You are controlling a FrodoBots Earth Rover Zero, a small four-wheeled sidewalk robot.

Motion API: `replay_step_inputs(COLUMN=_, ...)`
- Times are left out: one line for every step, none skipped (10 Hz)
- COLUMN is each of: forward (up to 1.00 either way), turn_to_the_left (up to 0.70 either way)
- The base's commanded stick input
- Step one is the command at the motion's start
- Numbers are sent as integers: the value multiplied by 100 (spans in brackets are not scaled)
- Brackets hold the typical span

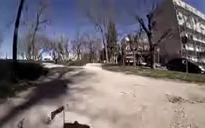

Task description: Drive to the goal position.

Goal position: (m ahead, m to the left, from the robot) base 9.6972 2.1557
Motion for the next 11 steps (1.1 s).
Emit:
replay_step_inputs(forward=100, turn_to_the_left=0)
replay_step_inputs(forward=100, turn_to_the_left=0)
replay_step_inputs(forward=100, turn_to_the_left=0)
replay_step_inputs(forward=100, turn_to_the_left=0)
replay_step_inputs(forward=100, turn_to_the_left=0)
replay_step_inputs(forward=100, turn_to_the_left=0)
replay_step_inputs(forward=100, turn_to_the_left=0)
replay_step_inputs(forward=100, turn_to_the_left=0)
replay_step_inputs(forward=100, turn_to_the_left=0)
replay_step_inputs(forward=100, turn_to_the_left=0)
replay_step_inputs(forward=100, turn_to_the_left=0)
